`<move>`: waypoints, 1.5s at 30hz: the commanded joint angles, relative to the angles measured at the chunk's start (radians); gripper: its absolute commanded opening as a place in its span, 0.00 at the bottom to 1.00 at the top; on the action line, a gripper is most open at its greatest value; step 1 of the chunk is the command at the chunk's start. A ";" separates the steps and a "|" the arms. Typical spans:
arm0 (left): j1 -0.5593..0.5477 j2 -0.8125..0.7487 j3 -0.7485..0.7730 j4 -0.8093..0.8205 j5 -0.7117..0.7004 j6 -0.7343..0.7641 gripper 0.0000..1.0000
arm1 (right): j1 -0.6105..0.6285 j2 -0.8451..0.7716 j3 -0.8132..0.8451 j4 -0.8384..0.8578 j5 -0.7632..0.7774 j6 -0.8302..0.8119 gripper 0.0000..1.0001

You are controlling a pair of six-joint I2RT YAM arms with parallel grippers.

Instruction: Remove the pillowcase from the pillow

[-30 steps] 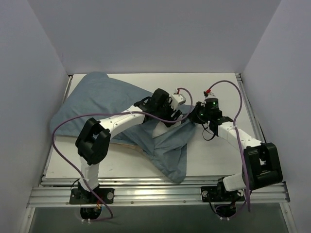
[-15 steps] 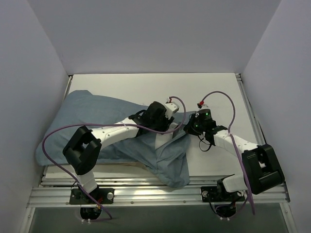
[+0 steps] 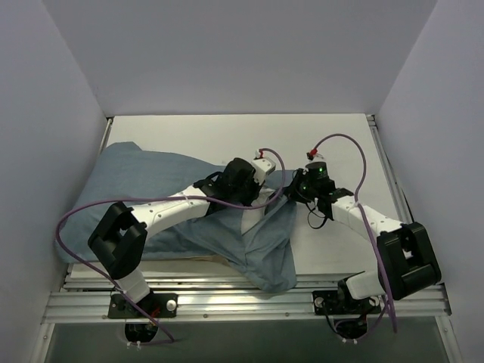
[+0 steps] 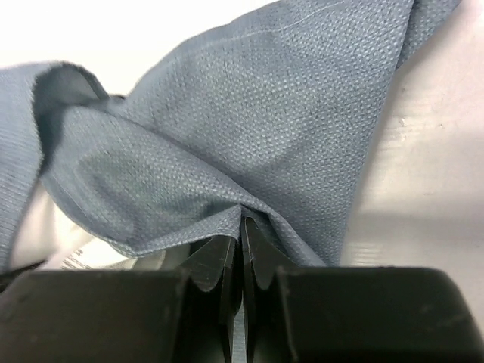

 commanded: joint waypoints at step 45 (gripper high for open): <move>-0.004 -0.175 -0.079 -0.141 0.050 -0.022 0.96 | 0.109 0.133 0.174 -0.050 -0.255 -0.279 0.55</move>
